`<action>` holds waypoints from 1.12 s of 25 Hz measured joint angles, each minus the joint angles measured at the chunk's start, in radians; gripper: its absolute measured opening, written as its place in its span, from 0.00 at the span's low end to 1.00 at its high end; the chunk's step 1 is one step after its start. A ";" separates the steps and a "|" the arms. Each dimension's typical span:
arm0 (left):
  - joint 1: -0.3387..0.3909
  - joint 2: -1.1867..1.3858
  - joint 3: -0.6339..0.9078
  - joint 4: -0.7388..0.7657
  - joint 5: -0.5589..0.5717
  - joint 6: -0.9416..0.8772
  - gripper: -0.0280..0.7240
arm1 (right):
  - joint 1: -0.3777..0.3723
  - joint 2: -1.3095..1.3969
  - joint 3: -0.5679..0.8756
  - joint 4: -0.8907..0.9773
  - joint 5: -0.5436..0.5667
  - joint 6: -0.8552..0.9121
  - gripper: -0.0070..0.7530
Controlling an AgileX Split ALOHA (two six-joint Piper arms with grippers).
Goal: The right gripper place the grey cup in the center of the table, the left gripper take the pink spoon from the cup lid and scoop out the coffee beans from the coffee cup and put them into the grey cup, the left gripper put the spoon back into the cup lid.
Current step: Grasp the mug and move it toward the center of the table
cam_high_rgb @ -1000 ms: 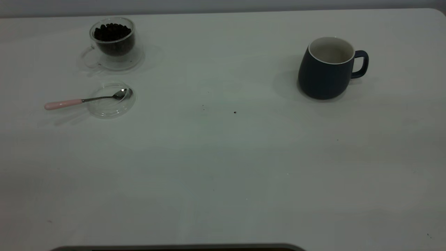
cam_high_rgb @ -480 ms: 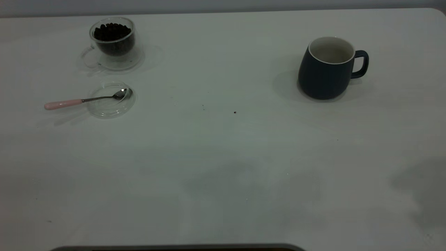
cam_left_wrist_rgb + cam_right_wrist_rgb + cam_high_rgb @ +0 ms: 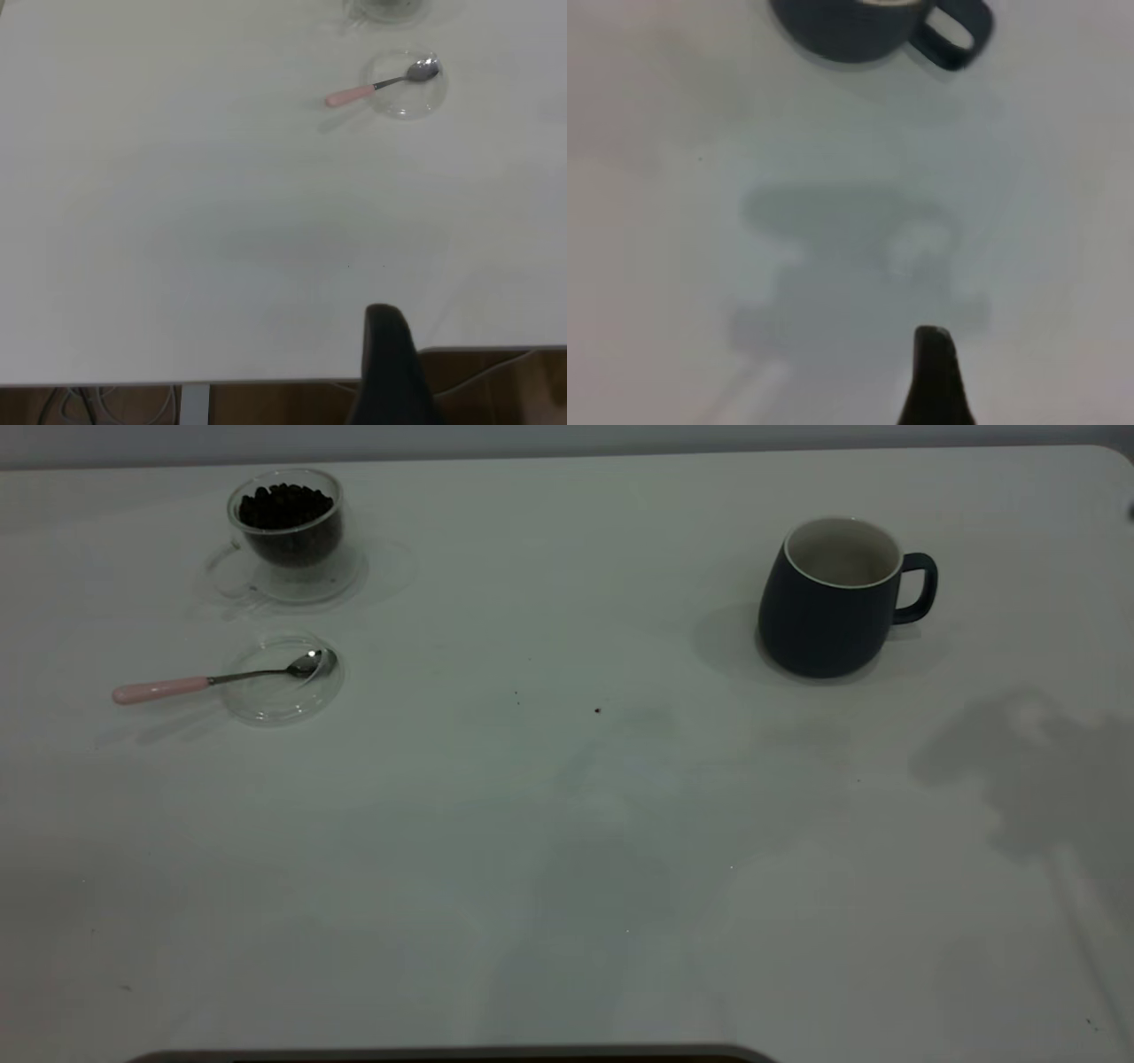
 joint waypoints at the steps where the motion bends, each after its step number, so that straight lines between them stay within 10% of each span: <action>1: 0.000 0.000 0.000 0.000 0.000 0.000 0.77 | 0.005 0.038 -0.025 0.000 -0.010 -0.022 0.79; 28: 0.000 0.000 0.000 0.000 0.000 -0.002 0.77 | 0.119 0.689 -0.521 -0.028 -0.115 -0.465 0.79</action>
